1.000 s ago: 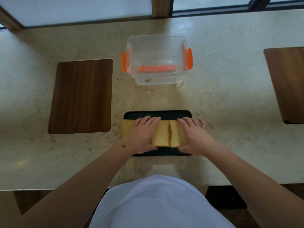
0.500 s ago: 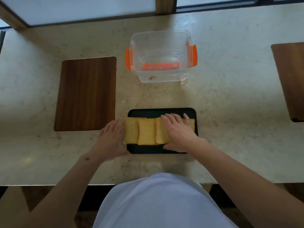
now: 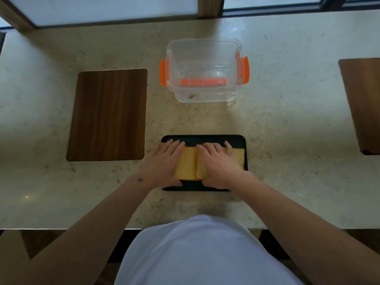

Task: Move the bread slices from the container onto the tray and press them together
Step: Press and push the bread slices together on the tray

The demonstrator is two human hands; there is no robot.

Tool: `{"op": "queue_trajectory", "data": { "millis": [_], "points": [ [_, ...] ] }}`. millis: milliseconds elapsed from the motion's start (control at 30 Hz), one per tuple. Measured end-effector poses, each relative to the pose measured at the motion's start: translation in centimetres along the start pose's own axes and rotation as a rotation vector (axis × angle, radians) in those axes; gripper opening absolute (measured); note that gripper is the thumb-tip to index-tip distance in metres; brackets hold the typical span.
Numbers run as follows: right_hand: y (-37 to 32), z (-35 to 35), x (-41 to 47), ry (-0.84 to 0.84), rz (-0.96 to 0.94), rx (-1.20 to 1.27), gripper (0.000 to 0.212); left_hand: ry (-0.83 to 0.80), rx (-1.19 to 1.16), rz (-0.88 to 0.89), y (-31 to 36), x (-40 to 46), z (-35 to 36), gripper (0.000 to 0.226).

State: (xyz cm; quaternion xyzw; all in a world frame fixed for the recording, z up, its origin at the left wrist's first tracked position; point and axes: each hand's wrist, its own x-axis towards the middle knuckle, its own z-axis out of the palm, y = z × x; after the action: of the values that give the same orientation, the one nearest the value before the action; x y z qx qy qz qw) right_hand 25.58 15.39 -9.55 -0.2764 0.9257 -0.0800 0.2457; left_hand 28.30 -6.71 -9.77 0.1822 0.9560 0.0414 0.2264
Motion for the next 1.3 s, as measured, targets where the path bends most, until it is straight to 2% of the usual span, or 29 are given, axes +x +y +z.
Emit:
{"op": "queue_trajectory", "data": {
  "millis": [733, 933, 1000, 1100, 1200, 1300],
  "points": [
    [0.9, 0.1, -0.3, -0.024, -0.048, -0.029, 0.114, 0.102, 0.003, -0.008, 0.2, -0.1, 0.3, 0.114],
    [1.6, -0.1, -1.0, 0.010, -0.033, 0.028, 0.117, -0.015, 0.010, -0.024, 0.2, -0.2, 0.2, 0.130],
    [1.9, -0.7, -1.7, 0.074, 0.006, 0.068, 0.106, 0.008, -0.015, -0.043, 0.8, -0.5, -0.2, 0.124],
    [2.7, -1.7, -2.6, 0.173, 0.079, 0.149, 0.081, 0.131, -0.057, -0.109, 2.3, -0.3, -0.9, 0.101],
    [3.6, -2.7, -3.0, 0.190, 0.110, 0.173, 0.057, 0.130, -0.187, -0.194, 3.4, 0.2, -1.7, 0.087],
    [4.3, -3.2, -3.6, 0.178, 0.093, 0.144, 0.051, 0.160, -0.241, -0.247, 3.7, -0.3, -2.2, 0.074]
  ]
}}
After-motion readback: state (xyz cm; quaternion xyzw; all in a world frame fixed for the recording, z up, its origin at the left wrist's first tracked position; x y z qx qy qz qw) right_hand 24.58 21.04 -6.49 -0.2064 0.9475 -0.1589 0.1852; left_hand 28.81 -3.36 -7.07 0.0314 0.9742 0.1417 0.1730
